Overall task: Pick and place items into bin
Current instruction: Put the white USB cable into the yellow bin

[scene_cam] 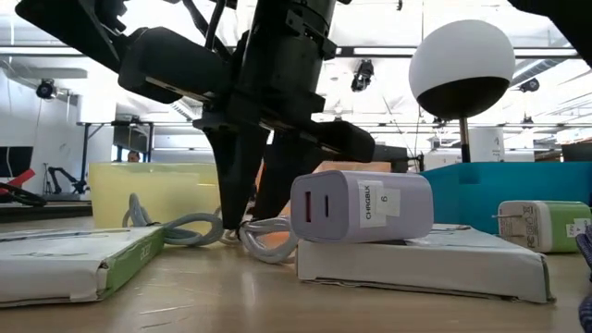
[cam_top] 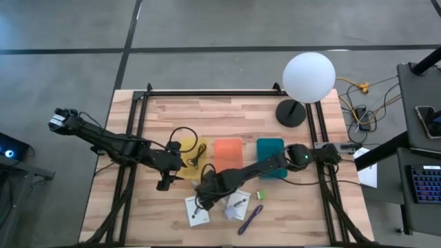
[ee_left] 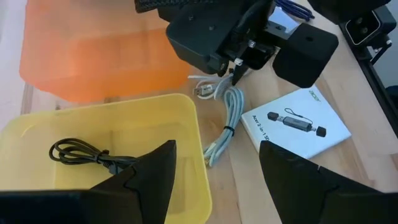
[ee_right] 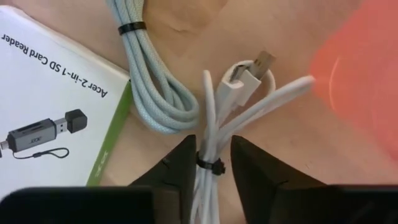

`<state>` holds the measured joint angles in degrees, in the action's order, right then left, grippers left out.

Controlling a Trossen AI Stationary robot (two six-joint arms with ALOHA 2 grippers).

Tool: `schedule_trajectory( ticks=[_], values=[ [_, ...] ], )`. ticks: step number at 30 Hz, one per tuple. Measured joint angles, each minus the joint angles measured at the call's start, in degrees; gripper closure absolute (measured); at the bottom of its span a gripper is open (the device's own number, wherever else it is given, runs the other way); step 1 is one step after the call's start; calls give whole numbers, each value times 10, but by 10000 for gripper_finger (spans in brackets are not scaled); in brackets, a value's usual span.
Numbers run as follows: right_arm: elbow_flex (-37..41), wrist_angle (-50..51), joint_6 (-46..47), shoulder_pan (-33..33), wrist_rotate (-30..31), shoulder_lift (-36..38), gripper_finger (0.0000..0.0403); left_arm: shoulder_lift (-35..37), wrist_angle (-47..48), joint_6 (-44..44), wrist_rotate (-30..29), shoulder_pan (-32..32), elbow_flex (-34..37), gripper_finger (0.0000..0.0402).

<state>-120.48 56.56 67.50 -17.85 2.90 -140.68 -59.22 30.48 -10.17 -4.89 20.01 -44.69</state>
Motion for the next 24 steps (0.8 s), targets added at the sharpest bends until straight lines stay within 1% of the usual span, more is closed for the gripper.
schedule_trajectory(
  ticks=[3,6,12,19,22,24],
  values=[
    [6,0,21,0,0,0,333,0,0,0,0,0,0,187],
    [8,-2,22,-1,-4,0,340,0,0,0,0,0,0,187],
    [-8,0,11,-5,0,-1,386,0,0,0,0,0,0,187],
    [-50,0,16,-11,8,-2,389,0,-1,0,-1,0,0,187],
    [-72,2,22,-15,33,3,390,0,-1,0,-2,0,0,187],
    [-87,6,30,-17,60,11,390,0,-1,0,-3,0,0,187]
  ],
)
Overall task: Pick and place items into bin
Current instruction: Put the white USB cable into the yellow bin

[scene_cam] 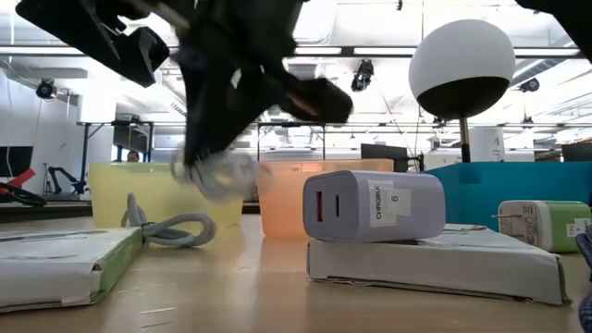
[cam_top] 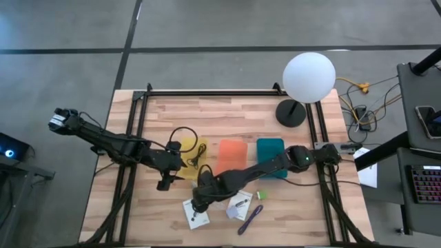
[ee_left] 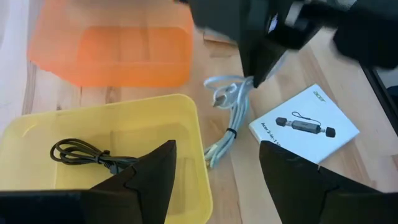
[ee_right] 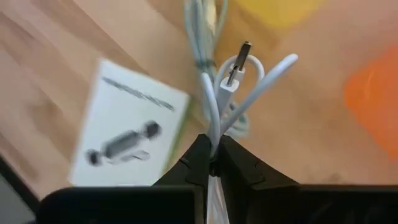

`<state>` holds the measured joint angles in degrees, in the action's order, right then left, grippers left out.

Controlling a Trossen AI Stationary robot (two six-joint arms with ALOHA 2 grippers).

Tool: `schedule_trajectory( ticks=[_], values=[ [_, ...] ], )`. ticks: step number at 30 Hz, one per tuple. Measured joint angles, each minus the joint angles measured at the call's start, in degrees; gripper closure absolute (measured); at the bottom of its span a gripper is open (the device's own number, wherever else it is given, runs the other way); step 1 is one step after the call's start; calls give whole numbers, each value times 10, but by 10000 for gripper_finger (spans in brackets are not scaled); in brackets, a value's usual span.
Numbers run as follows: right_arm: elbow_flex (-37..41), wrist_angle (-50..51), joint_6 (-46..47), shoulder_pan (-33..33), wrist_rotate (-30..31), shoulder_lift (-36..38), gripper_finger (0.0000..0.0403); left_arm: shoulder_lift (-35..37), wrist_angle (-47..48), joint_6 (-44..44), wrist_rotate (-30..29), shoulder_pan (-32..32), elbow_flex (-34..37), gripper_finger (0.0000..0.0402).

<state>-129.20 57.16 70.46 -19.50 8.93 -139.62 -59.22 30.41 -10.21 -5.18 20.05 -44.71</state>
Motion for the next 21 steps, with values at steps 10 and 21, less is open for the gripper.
schedule_trajectory(
  ticks=[10,21],
  values=[
    [-56,70,49,-5,250,65,390,11,-66,-80,-26,-1,0,187],
    [-56,-52,-147,16,364,130,390,85,-220,-137,6,-38,0,187]
  ],
)
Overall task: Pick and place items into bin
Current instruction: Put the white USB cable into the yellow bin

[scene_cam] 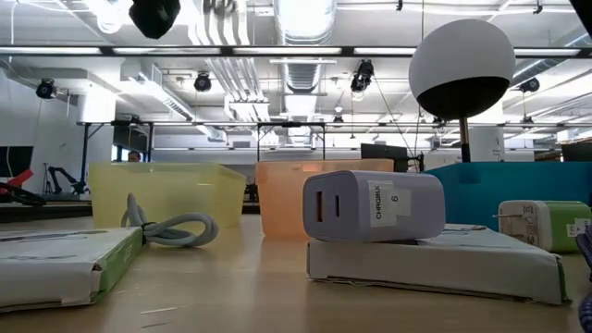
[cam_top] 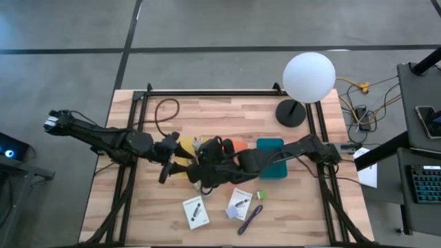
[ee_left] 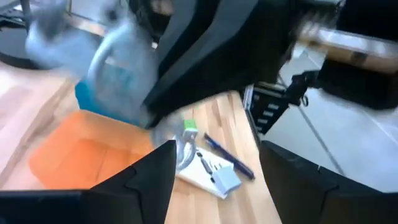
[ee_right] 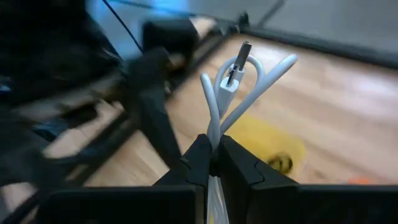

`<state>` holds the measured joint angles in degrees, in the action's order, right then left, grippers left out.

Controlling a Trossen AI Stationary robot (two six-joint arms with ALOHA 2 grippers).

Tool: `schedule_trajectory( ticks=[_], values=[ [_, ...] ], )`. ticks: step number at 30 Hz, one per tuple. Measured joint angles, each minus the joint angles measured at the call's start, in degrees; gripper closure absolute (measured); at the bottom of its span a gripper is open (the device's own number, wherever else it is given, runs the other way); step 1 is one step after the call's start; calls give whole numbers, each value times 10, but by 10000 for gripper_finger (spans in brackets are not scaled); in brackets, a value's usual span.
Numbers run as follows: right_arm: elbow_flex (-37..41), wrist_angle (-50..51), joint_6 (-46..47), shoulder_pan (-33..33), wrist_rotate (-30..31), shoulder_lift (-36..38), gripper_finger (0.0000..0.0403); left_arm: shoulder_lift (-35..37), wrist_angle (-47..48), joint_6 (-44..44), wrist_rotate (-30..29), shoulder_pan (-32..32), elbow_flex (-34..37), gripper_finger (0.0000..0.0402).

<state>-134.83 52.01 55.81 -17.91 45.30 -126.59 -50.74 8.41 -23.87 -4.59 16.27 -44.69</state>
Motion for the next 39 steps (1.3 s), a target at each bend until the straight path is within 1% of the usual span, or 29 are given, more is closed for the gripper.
schedule_trajectory(
  ticks=[4,7,10,13,18,21,25,27,30,34,39],
  values=[
    [-1,-46,-79,1,10,11,390,21,-1,-11,6,-21,1,187],
    [0,-73,-126,3,11,15,390,18,-24,-14,28,-35,1,187],
    [0,-90,-140,5,11,19,390,13,-54,-15,46,-43,1,187],
    [0,-102,-157,8,1,18,390,3,-48,-13,32,-53,1,187],
    [0,-102,-159,7,-7,22,390,-4,-25,0,-1,-72,1,187],
    [0,-66,-149,7,-5,29,391,3,3,8,-37,-79,0,187],
    [0,5,-108,9,0,30,391,15,41,8,-65,-87,1,187],
    [0,11,-108,10,-1,30,391,17,39,11,-65,-87,1,187],
    [0,-11,-128,12,-8,32,391,13,25,30,-63,-87,1,187],
    [0,-39,-147,20,-33,32,391,-4,-4,38,-37,-88,1,187],
    [0,-45,-159,20,-43,34,391,-22,-50,49,0,-89,1,187]
  ],
)
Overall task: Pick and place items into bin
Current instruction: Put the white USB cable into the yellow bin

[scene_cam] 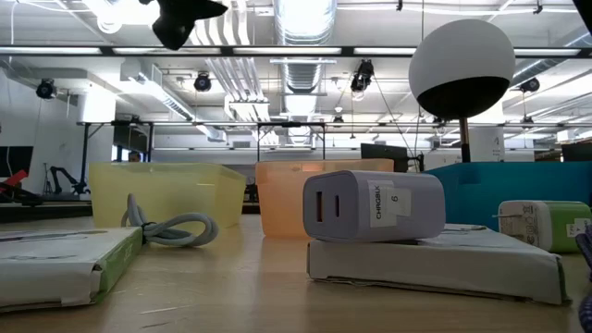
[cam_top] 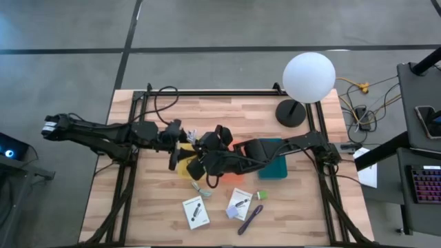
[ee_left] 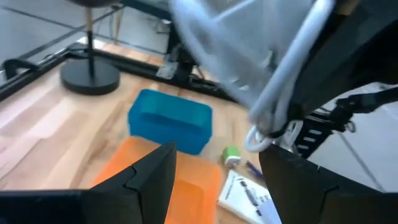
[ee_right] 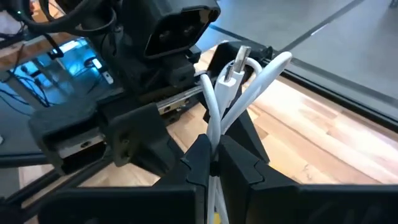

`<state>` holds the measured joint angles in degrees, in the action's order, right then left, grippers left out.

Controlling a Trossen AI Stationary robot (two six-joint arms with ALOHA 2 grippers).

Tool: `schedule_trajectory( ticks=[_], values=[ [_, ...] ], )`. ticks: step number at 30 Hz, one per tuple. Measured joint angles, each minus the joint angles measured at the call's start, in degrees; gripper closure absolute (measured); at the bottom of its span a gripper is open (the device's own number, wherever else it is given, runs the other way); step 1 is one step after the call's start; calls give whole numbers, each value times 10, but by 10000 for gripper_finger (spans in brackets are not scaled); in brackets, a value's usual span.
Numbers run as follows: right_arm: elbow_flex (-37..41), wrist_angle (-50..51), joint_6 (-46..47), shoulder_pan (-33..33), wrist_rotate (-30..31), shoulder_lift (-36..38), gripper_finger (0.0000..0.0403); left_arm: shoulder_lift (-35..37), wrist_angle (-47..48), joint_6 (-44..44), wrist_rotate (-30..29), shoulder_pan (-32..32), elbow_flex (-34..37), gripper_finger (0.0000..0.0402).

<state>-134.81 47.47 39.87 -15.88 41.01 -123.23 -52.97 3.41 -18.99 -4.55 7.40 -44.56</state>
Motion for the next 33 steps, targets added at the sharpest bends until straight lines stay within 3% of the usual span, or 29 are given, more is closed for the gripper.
schedule_trajectory(
  ticks=[13,19,33],
  values=[
    [1,74,-42,0,-14,12,391,27,18,14,64,1,-1,187],
    [0,48,-41,0,-20,13,391,12,17,13,58,-10,0,187],
    [0,-14,-61,-1,7,12,390,-26,-90,-1,85,-21,-1,187]
  ],
)
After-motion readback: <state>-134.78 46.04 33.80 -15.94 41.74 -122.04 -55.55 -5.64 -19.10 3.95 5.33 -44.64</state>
